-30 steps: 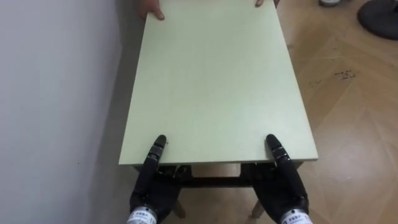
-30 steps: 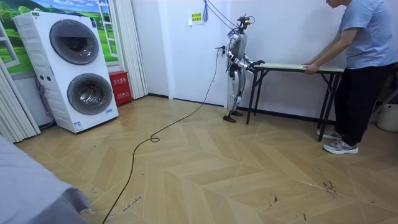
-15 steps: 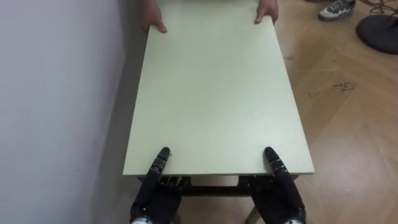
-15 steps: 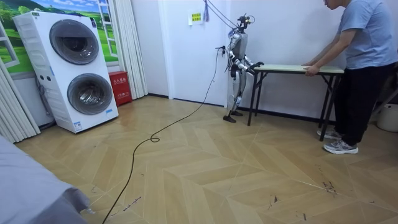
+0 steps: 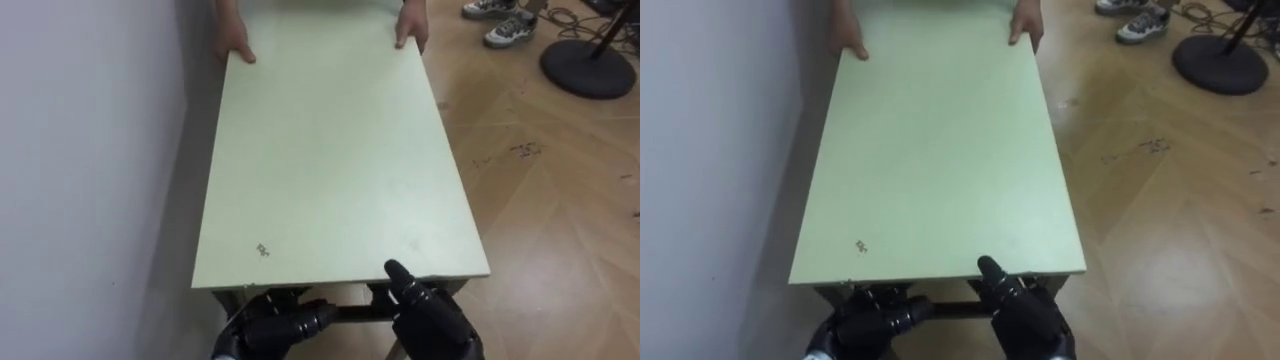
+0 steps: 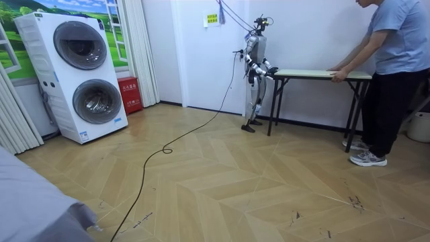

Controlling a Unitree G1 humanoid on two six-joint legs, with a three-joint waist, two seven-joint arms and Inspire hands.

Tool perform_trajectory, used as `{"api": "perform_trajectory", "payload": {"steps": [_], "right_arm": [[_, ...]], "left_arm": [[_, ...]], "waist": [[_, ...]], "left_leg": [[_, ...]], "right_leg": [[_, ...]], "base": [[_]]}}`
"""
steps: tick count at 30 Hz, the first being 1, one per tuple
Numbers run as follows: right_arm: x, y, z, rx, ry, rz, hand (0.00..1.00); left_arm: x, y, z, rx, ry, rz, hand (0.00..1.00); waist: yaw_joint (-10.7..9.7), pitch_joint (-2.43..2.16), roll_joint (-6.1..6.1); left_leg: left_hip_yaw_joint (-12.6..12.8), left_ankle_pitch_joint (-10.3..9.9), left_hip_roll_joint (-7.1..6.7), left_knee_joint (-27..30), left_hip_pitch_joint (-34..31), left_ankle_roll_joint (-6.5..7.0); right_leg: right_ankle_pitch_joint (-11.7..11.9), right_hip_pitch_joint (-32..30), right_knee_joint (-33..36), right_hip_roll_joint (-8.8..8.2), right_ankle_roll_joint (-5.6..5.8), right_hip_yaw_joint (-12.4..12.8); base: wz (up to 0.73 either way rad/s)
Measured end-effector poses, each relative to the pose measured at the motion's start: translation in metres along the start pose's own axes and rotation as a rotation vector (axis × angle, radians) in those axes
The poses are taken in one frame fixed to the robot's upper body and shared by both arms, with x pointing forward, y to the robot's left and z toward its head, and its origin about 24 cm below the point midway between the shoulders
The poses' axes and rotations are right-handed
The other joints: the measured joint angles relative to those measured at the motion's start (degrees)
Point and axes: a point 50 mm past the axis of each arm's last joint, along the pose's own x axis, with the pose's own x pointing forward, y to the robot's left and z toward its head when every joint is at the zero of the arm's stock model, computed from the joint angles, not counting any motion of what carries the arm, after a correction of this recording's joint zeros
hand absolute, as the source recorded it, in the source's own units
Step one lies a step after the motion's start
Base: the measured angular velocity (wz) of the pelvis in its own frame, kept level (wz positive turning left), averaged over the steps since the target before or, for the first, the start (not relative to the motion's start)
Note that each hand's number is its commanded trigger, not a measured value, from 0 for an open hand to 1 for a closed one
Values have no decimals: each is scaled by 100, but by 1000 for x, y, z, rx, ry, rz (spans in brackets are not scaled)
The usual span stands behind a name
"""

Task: Move table with human

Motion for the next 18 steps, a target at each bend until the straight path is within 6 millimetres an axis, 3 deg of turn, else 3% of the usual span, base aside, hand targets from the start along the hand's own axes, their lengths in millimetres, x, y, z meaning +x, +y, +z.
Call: {"api": "perform_trajectory", "payload": {"steps": [5, 12, 18], "right_arm": [[-3, -1, -1, 0, 17, 18, 0], [-3, 4, -9, -18, 74, 107, 0], [-4, 7, -14, -189, 156, 185, 0]], "left_arm": [[0, -1, 0, -1, 0, -25, 0], [0, -3, 1, 0, 5, -79, 0], [-3, 0, 3, 89, 30, -119, 0]], "waist": [[18, -43, 112], [31, 32, -1], [18, 32, -1]], "left_leg": [[42, 4, 7, -17, 43, -3], [110, 2, 34, -60, 95, -9], [113, -36, 69, -7, 50, -32]], "right_leg": [[1, 6, 14, -1, -1, 3], [1, 52, -4, 23, -1, 45], [3, 52, -23, 48, -4, 15]], "base": [[-2], [-3], [0]]}}
